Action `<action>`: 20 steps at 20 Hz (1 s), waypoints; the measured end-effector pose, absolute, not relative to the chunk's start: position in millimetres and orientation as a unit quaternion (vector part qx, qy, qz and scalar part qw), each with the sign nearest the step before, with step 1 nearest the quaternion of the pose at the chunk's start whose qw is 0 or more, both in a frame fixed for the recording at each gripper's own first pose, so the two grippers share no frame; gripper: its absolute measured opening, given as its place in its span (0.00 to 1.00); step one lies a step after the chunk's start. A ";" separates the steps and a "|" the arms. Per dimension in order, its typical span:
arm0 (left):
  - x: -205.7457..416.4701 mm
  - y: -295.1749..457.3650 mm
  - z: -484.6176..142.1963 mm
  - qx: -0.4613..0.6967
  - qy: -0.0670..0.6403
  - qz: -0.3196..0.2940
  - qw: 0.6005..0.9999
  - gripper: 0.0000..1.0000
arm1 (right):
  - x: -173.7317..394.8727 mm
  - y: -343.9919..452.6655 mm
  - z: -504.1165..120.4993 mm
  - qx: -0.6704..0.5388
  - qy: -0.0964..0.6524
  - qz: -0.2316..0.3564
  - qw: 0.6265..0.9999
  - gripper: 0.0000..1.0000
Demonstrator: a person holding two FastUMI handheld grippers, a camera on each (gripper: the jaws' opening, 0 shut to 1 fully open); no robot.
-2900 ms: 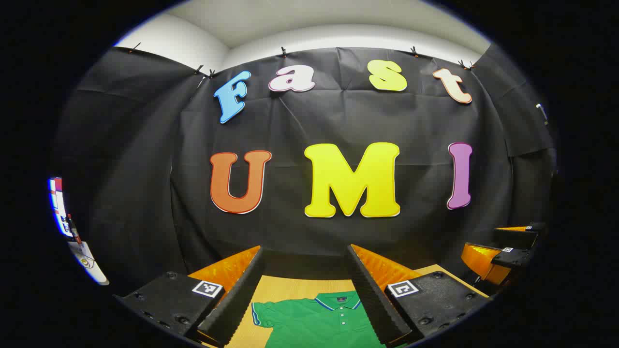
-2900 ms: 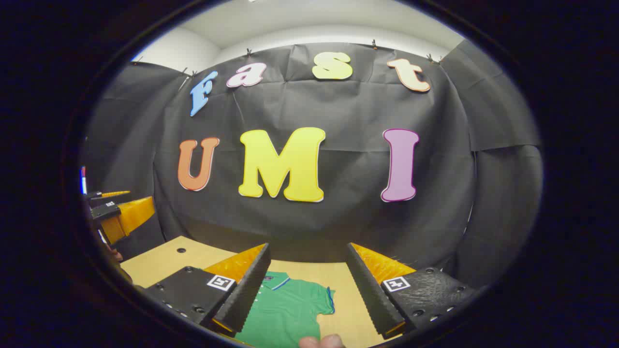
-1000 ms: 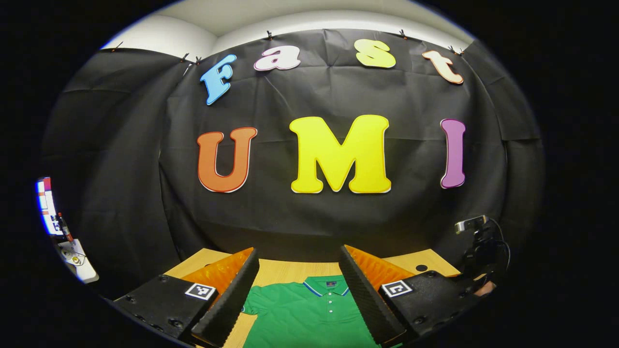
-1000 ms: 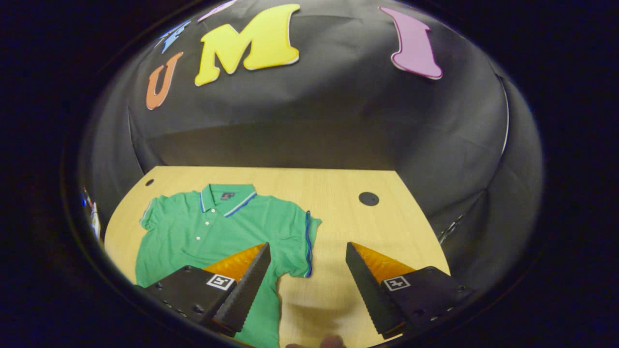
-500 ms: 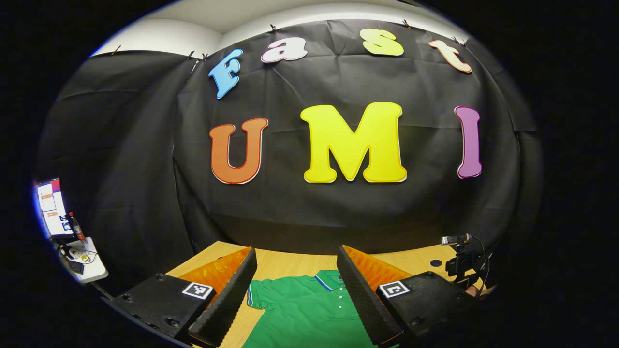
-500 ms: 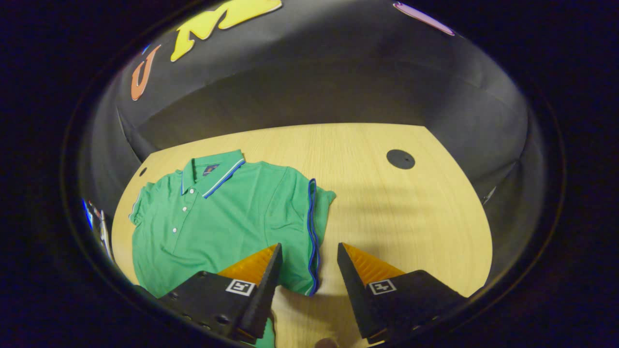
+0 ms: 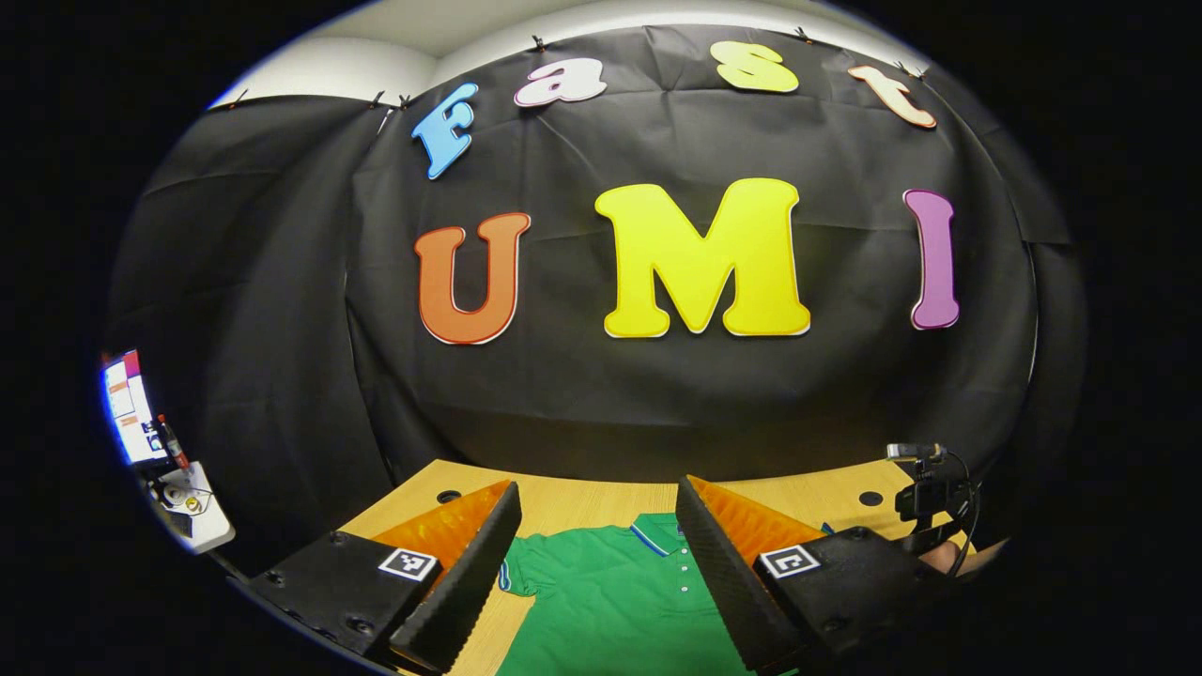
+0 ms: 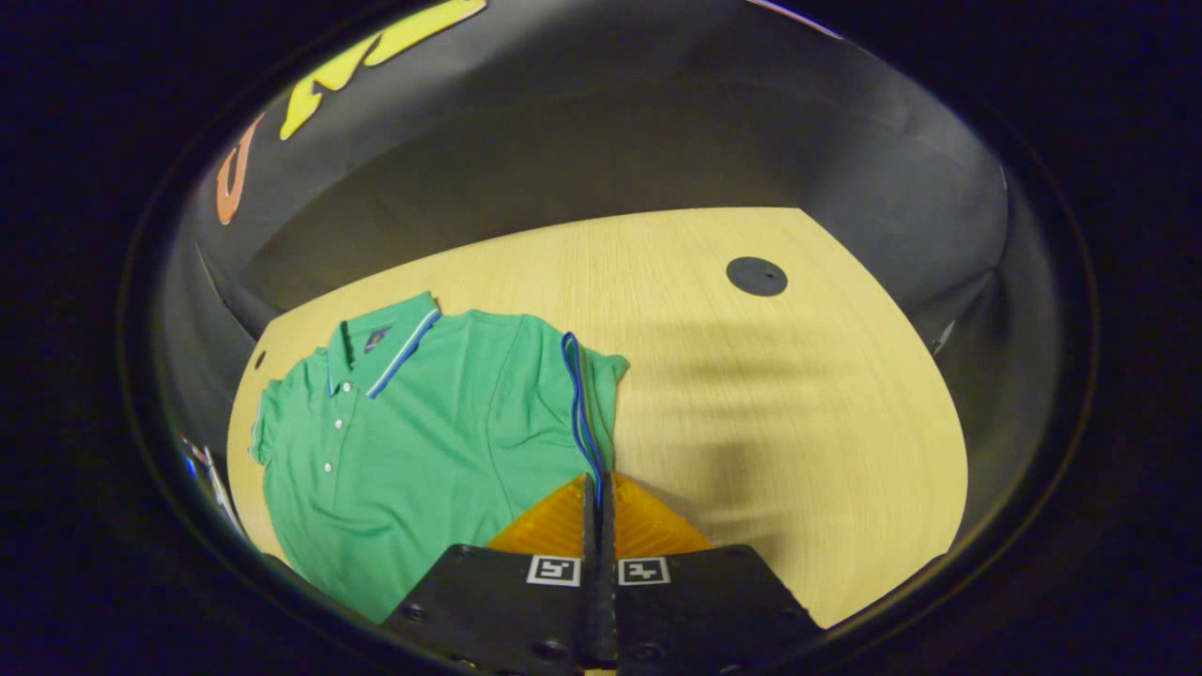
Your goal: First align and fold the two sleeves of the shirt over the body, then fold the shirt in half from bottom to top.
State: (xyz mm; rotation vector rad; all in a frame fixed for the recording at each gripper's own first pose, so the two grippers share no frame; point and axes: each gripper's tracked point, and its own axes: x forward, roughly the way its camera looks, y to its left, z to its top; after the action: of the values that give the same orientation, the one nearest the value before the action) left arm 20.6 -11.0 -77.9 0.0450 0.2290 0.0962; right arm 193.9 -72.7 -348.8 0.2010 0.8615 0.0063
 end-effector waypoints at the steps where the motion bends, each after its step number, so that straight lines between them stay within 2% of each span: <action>1: 21.4 -7.9 -78.6 0.020 0.114 0.047 0.992 1.00 | 195.6 -71.7 -340.0 0.098 0.407 0.003 0.908 0.00; 10: 19.3 35.4 -92.6 -0.003 0.124 0.044 0.991 1.00 | 194.1 0.2 -271.1 0.072 0.363 0.025 0.928 0.00; 20: 2.6 103.7 -104.9 -0.011 0.136 0.070 0.988 1.00 | 205.7 101.1 -297.2 0.030 0.394 0.041 0.918 0.00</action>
State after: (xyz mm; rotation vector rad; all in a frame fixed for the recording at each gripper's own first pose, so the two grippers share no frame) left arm 2.6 103.7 -104.9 -0.0225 0.2739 0.1411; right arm 205.7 101.1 -297.2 0.0621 0.8108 0.0840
